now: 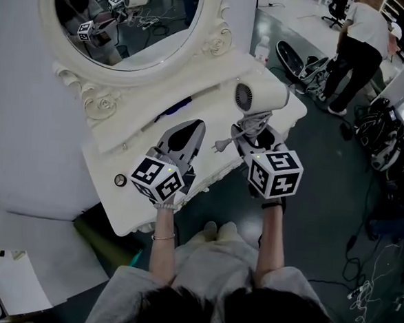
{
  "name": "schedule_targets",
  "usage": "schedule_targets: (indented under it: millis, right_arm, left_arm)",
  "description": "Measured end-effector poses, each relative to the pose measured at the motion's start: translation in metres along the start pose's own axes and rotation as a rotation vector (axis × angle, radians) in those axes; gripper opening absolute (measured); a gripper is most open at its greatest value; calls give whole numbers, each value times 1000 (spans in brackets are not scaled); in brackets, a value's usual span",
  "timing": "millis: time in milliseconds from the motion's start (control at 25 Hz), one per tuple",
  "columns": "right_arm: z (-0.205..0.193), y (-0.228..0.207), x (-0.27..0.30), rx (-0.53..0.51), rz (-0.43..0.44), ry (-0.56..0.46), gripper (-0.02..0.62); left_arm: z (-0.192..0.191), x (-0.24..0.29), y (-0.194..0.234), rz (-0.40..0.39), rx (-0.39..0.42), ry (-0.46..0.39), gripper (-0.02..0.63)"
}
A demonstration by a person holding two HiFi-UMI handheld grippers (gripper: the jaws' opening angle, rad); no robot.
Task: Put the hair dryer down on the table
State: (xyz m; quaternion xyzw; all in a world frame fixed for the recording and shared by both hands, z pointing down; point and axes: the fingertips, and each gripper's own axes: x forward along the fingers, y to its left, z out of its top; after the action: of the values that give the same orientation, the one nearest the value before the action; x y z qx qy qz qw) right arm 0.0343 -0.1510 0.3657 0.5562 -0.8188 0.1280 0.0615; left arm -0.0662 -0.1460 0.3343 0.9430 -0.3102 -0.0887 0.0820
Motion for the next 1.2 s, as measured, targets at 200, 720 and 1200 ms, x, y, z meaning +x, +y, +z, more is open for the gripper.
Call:
schedule_targets:
  millis: [200,720,1200]
  right_arm:
    - [-6,-12,27,4,47,41,213]
    - [-28,-67,92,-1,197,179,213]
    - [-61,-92,122,31,243,274,213]
  left_arm:
    - [-12,13,20,49,-17,21,5]
    - [-37,63,64,205,-57,38,5]
    - [-71,75,86,266,-110,97,5]
